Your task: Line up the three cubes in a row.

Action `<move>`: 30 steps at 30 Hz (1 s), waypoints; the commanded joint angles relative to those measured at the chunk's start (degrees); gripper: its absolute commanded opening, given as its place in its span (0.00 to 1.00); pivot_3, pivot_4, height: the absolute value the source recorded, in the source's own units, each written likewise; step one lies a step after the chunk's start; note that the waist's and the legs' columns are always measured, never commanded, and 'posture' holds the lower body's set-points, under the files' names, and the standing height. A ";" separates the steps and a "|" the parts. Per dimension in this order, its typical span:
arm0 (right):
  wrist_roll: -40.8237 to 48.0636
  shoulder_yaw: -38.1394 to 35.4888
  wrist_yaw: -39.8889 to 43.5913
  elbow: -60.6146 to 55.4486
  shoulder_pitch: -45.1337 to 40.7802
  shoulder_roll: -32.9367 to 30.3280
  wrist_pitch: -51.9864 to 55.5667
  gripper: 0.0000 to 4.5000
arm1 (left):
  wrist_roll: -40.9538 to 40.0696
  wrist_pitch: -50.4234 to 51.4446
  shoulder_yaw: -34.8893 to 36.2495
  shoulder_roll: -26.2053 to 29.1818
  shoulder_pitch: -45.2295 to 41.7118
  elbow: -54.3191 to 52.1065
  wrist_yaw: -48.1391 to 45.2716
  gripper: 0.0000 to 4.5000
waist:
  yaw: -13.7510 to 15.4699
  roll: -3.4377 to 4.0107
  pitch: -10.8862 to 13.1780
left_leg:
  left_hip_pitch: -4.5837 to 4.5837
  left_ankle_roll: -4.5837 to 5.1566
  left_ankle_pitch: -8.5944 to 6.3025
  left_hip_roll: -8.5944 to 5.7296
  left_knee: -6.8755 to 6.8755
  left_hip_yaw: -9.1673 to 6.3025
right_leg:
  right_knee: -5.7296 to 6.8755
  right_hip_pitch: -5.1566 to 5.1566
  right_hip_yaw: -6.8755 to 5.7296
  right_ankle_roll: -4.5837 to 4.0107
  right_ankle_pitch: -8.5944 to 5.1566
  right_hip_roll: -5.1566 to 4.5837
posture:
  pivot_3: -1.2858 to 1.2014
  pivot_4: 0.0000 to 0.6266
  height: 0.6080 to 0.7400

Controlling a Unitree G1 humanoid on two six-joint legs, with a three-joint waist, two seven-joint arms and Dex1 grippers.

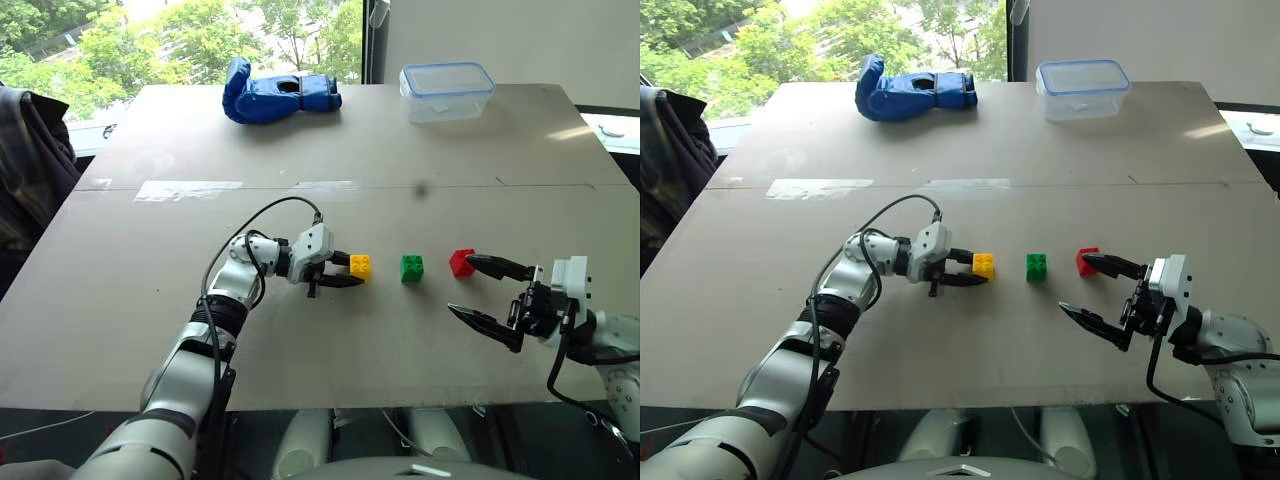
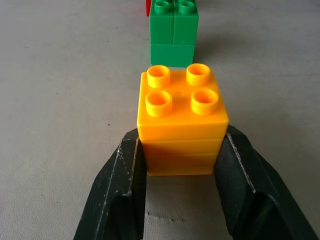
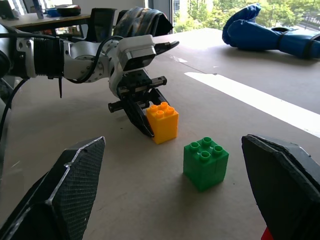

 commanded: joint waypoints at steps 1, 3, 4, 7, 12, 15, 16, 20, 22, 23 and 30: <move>0.38 -1.50 -0.79 -2.30 0.36 0.27 -1.33 1.00 | 1.28 -2.08 0.38 -0.14 -0.71 3.06 -0.89 0.29 | -0.03 0.00 0.00 | 0.00 0.00 0.00 0.00 0.00 0.00 | 0.00 0.00 0.00 0.00 0.00 0.00 | 0.52 0.24 1.00; 0.43 -1.41 -0.90 -2.31 0.42 0.23 -1.47 1.00 | 1.28 -2.75 0.37 -0.22 -0.89 4.07 -1.38 0.29 | -0.03 0.00 0.00 | 0.02 0.00 0.00 -0.01 0.01 0.01 | 0.00 0.01 0.01 0.00 0.00 0.00 | 0.52 0.24 1.00; 0.45 -1.40 -0.89 -2.17 0.27 0.19 -1.48 1.00 | 1.35 -3.28 0.36 -0.25 -0.95 4.49 -1.56 0.29 | -0.02 0.00 0.00 | 0.02 0.00 0.00 -0.01 0.01 0.01 | 0.00 0.02 0.01 0.00 0.00 0.01 | 0.52 0.24 1.00; 0.55 -1.59 -0.56 -1.61 -0.22 -0.13 -1.52 1.00 | 1.80 -4.63 0.86 -0.68 -1.16 5.68 0.04 0.29 | -0.03 0.00 0.00 | 0.03 0.00 0.00 -0.01 0.01 0.01 | 0.01 0.02 0.01 0.00 0.00 0.01 | 0.52 0.24 1.00; 0.61 -1.53 -0.07 -1.36 -0.54 -0.34 -1.52 1.00 | 2.02 -5.42 1.54 -1.52 -1.15 6.99 1.63 0.29 | 0.06 -0.01 -0.01 | 0.07 0.00 0.00 -0.01 0.04 0.00 | 0.05 0.05 0.01 0.00 0.00 0.01 | 0.52 0.24 1.00; 0.59 -1.41 0.03 -1.39 -0.70 -0.38 -1.44 1.00 | 2.37 -5.81 1.74 -1.72 -0.90 7.20 1.66 0.29 | 0.06 0.00 -0.01 | 0.14 0.01 0.00 -0.01 0.05 0.00 | 0.07 0.11 0.00 0.00 0.00 0.01 | 0.52 0.24 1.00; 0.57 -1.36 0.02 -1.37 -0.79 -0.38 -1.42 1.00 | 2.16 -5.79 1.79 -1.79 -0.84 7.20 1.03 0.29 | 0.05 0.00 -0.01 | 0.16 0.01 0.00 -0.01 0.05 0.00 | 0.07 0.12 0.01 0.00 0.00 0.01 | 0.52 0.24 1.00; 0.43 -1.18 -0.01 -1.29 -1.13 -0.39 -1.39 1.00 | 2.34 -6.00 1.59 -1.74 -0.85 7.47 0.13 0.29 | 0.03 0.00 -0.01 | 0.18 0.01 0.00 -0.01 0.06 0.00 | 0.08 0.13 0.01 0.00 0.00 0.01 | 0.52 0.24 1.00; 0.24 -1.01 -0.03 -1.25 -1.17 -0.29 -1.46 1.00 | 2.42 -5.77 1.59 -1.70 -0.98 7.74 -0.05 0.29 | 0.04 0.00 -0.02 | 0.18 0.01 0.00 -0.01 0.06 0.00 | 0.09 0.13 0.01 0.00 0.00 0.01 | 0.52 0.24 1.00; 0.15 -0.94 -0.04 -1.24 -1.17 -0.25 -1.50 1.00 | 2.42 -5.56 1.60 -1.70 -1.04 7.85 -0.11 0.29 | 0.04 0.00 -0.02 | 0.18 0.00 0.00 -0.01 0.06 0.00 | 0.09 0.13 0.01 0.00 0.00 0.01 | 0.52 0.24 1.00; -0.58 -0.66 -0.39 -1.21 -1.11 0.16 -1.73 1.00 | 4.23 -7.67 1.62 -1.84 -0.94 9.03 2.40 0.98 | 0.04 0.06 -0.05 | 0.21 0.01 0.00 -0.01 0.06 0.00 | 0.12 0.14 0.01 0.00 0.00 0.02 | 0.52 0.24 1.00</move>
